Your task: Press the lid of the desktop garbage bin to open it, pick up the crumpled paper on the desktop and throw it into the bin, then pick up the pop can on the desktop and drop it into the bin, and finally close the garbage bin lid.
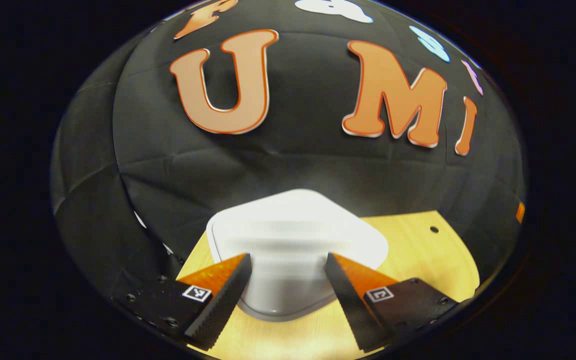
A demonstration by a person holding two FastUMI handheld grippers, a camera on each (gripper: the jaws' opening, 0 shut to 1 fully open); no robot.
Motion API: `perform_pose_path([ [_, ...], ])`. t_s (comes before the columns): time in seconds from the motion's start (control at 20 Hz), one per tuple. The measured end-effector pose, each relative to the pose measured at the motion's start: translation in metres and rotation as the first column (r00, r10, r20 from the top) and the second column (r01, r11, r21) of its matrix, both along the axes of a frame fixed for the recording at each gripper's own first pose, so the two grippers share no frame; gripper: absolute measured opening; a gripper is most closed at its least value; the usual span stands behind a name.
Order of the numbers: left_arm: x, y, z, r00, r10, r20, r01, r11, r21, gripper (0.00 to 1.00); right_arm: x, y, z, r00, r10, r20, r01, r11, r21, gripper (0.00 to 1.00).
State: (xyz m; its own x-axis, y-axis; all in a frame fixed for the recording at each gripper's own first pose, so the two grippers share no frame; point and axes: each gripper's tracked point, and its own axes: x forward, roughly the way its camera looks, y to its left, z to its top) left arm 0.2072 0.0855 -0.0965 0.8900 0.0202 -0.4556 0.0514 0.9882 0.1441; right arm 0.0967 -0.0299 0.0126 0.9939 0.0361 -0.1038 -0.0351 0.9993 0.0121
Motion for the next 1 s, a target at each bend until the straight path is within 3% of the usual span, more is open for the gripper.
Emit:
perform_pose_path([
  [0.15, 0.006, -0.004, 0.001, 0.993, -0.100, 0.055, 0.090, 0.983, 0.158, 0.98, 0.002, 0.002, -0.004, 1.000, -0.002, -0.016, 0.002, 1.000, -0.003, 0.94],
  [0.25, 0.012, -0.005, 0.007, 0.985, -0.133, 0.111, 0.096, 0.952, 0.291, 0.99, 0.003, 0.003, -0.005, 1.000, 0.000, -0.023, 0.000, 1.000, -0.008, 0.94],
  [0.3, 0.016, -0.003, 0.010, 0.983, -0.131, 0.131, 0.083, 0.945, 0.318, 0.98, 0.004, 0.006, -0.005, 1.000, 0.004, -0.026, -0.004, 1.000, -0.006, 0.94],
  [0.5, 0.011, -0.009, 0.012, 0.988, -0.102, 0.116, 0.072, 0.969, 0.238, 0.93, 0.003, 0.013, -0.002, 0.999, 0.021, -0.024, -0.021, 1.000, -0.011, 0.94],
  [0.55, 0.012, -0.011, 0.014, 0.987, -0.100, 0.123, 0.072, 0.974, 0.214, 0.93, 0.003, 0.014, 0.000, 1.000, 0.023, -0.021, -0.023, 1.000, -0.009, 1.00],
  [0.65, 0.011, -0.011, 0.014, 0.990, -0.080, 0.115, 0.057, 0.980, 0.191, 0.92, 0.004, 0.016, 0.003, 1.000, 0.025, -0.014, -0.025, 1.000, -0.003, 1.00],
  [0.75, 0.012, -0.021, 0.031, 0.985, -0.078, 0.153, 0.054, 0.986, 0.155, 0.95, 0.005, 0.015, 0.005, 1.000, 0.021, -0.011, -0.021, 1.000, -0.001, 0.94],
  [0.8, 0.010, -0.030, 0.043, 0.980, -0.088, 0.180, 0.066, 0.990, 0.123, 0.95, 0.006, 0.014, 0.007, 1.000, 0.018, -0.009, -0.018, 1.000, 0.000, 1.00],
  [0.95, -0.003, -0.069, 0.081, 0.959, -0.101, 0.264, 0.097, 0.995, 0.028, 0.95, 0.005, 0.010, 0.012, 1.000, 0.002, 0.005, -0.002, 1.000, 0.002, 1.00],
  [1.0, -0.007, -0.080, 0.091, 0.952, -0.099, 0.288, 0.101, 0.995, 0.008, 0.95, 0.004, 0.009, 0.014, 1.000, -0.004, 0.011, 0.004, 1.000, 0.002, 0.94],
])
